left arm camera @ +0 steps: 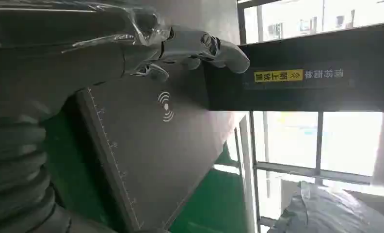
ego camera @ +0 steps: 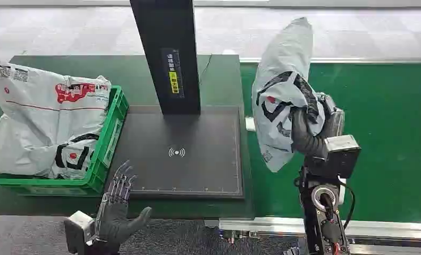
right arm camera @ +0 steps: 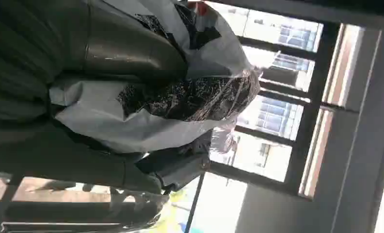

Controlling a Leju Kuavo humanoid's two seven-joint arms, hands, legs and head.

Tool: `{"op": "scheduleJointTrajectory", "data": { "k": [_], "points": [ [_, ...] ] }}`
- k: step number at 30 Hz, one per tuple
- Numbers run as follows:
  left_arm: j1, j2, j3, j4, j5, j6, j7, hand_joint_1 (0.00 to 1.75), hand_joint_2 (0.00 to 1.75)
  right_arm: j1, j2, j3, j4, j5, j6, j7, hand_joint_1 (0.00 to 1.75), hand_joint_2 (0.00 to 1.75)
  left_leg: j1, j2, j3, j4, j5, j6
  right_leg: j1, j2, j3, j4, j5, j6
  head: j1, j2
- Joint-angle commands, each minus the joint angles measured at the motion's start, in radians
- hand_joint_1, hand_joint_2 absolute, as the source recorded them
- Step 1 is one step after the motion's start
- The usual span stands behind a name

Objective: Moved the parcel from conveyor to table for the left to box.

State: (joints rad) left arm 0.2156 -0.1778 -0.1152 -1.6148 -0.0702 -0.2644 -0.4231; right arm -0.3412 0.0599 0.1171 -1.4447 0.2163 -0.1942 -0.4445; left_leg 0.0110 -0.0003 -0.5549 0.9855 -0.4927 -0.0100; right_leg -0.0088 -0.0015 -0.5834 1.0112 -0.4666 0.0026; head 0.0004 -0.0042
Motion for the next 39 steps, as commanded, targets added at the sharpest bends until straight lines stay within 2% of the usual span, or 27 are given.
{"op": "scheduleJointTrajectory", "data": {
  "k": [1, 8, 15, 19, 21, 26, 27, 28, 34, 36, 39],
  "points": [
    [-0.038, 0.021, -0.021, 0.076, -0.001, -0.013, -0.001, 0.0, 1.75, -0.215, -0.008, 0.127, 0.35, 0.053, 0.068, 0.063, 1.75, 1.75, -0.001, 0.006, 0.003, -0.002, 0.001, 0.001, 0.0, 0.006, 0.001, -0.002, 0.003, 0.0, 0.0, 0.0],
    [-0.069, 0.032, -0.032, 0.102, 0.006, -0.028, 0.01, 0.0, 1.75, -0.329, 0.017, 0.232, 0.647, 0.122, 0.137, 0.142, 1.75, 1.75, -0.001, 0.005, 0.003, -0.002, 0.001, 0.0, -0.001, 0.005, 0.002, -0.002, 0.002, 0.0, 0.0, 0.0],
    [-0.067, 0.032, -0.032, 0.102, 0.006, -0.028, 0.01, 0.0, 1.75, -0.33, 0.015, 0.231, 0.647, 0.122, 0.138, 0.142, 1.75, 1.75, -0.001, 0.002, 0.001, -0.001, 0.0, 0.0, -0.001, 0.002, 0.001, 0.0, 0.001, 0.0, 0.0, 0.0],
    [-0.057, 0.037, -0.027, 0.078, 0.014, -0.027, 0.023, 0.0, 1.75, -0.39, 0.024, 0.311, 0.772, 0.176, 0.207, 0.228, 1.75, 1.75, -0.001, 0.002, 0.001, -0.001, 0.0, 0.001, 0.0, 0.002, 0.0, -0.001, 0.001, 0.0, 0.0, 0.0],
    [-0.062, 0.045, -0.031, 0.083, 0.019, -0.036, 0.034, 0.0, 1.75, -0.425, 0.033, 0.372, 0.868, 0.203, 0.278, 0.268, 1.75, 1.75, -0.001, 0.005, 0.002, -0.001, 0.0, 0.0, 0.0, 0.005, 0.0, -0.001, 0.002, 0.0, 0.0, 0.0],
    [-0.073, 0.052, -0.041, 0.112, 0.028, -0.035, 0.03, 0.0, 1.75, -0.417, 0.04, 0.423, 0.924, 0.185, 0.416, 0.189, 1.75, 1.75, 0.0, 0.002, 0.003, -0.002, 0.001, 0.0, 0.0, 0.002, 0.002, -0.001, 0.001, 0.0, 0.0, 0.0],
    [-0.073, 0.055, -0.045, 0.117, 0.029, -0.031, 0.026, 0.0, 1.75, -0.41, 0.034, 0.424, 0.915, 0.161, 0.465, 0.162, 1.05, 1.75, 0.0, 0.001, 0.003, -0.003, 0.002, 0.0, 0.0, 0.001, 0.003, -0.002, 0.001, -0.001, 0.0, 0.0],
    [-0.07, 0.054, -0.045, 0.118, 0.031, -0.026, 0.021, 0.0, 1.75, -0.406, 0.032, 0.419, 0.909, 0.147, 0.472, 0.152, 0.0, 1.75, 0.0, 0.0, 0.003, -0.002, 0.001, 0.0, 0.0, 0.0, 0.003, -0.002, 0.001, 0.0, 0.0, 0.0],
    [-0.058, 0.07, -0.055, 0.101, 0.043, -0.017, 0.01, 0.0, 1.75, -0.408, 0.003, 0.403, 0.866, 0.043, 0.606, 0.068, 0.0, 1.75, 0.0, 0.0, 0.002, -0.001, 0.001, 0.001, 0.0, 0.0, 0.002, -0.001, 0.0, 0.0, 0.0, 0.0],
    [-0.057, 0.076, -0.06, 0.102, 0.049, -0.015, 0.006, 0.0, 1.75, -0.4, -0.007, 0.404, 0.845, 0.0, 0.666, 0.009, 0.0, 1.75, 0.0, 0.0, 0.002, -0.001, 0.001, 0.0, 0.0, 0.0, 0.001, -0.001, 0.0, 0.0, 0.0, 0.0],
    [-0.059, 0.082, -0.065, 0.106, 0.053, -0.013, 0.001, 0.0, 1.75, -0.391, -0.01, 0.395, 0.828, -0.036, 0.68, -0.028, 0.0, 1.75, -0.001, 0.0, 0.001, -0.001, 0.001, 0.0, 0.0, 0.0, 0.001, 0.0, 0.0, 0.0, 0.0, 0.0]
  ]
}}
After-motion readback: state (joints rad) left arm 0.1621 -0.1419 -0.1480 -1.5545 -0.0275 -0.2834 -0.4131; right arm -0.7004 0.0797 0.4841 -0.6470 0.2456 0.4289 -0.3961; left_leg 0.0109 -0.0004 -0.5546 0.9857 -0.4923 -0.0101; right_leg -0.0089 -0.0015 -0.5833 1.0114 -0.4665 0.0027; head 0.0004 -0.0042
